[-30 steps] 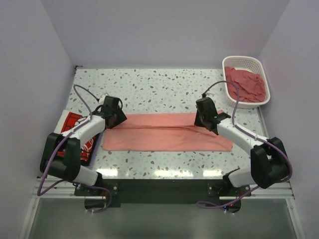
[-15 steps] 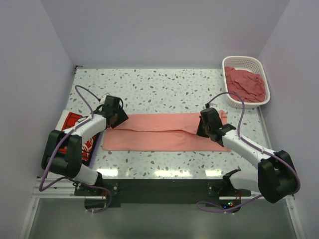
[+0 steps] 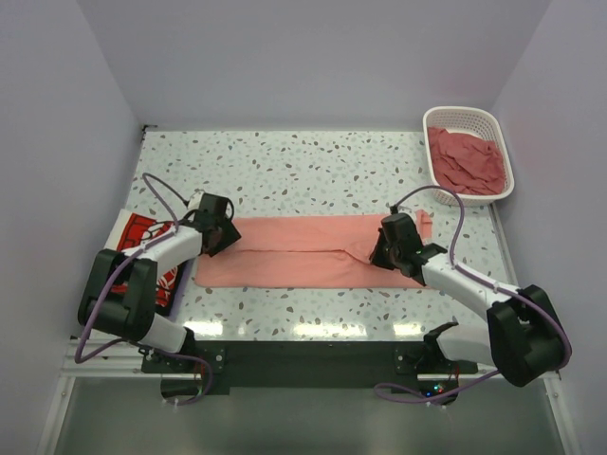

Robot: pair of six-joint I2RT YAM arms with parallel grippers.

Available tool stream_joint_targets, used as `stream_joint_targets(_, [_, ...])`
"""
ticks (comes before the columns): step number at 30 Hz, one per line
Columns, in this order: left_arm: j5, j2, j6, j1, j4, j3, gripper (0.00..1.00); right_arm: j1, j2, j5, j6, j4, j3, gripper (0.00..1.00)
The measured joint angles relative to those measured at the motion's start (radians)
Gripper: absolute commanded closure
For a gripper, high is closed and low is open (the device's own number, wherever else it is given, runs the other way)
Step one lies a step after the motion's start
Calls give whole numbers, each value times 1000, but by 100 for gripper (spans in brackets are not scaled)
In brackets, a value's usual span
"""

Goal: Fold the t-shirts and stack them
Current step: Fold the tshirt

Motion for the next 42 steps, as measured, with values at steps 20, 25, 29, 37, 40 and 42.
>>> stream_joint_targets(20, [-24,-42,-12,0,23,-39,48,20,16,-98,138,134,-16,97])
stream_joint_targets(25, [-12,-42,-6,0,27,-24,48,31,16,-95,196,172,-50,97])
stream_joint_targets(29, [6,-42,-3,0,38,-21,48,47,7,-82,233,195,-90,96])
stream_joint_targets(37, [73,-42,23,-23,88,-19,48,85,-28,-64,292,254,-145,96])
stream_joint_targets(40, [91,-42,35,-43,94,-14,48,97,-50,-50,324,278,-170,96])
stream_joint_targets(42, [96,-42,40,-53,97,-10,48,99,-54,-46,344,291,-177,96])
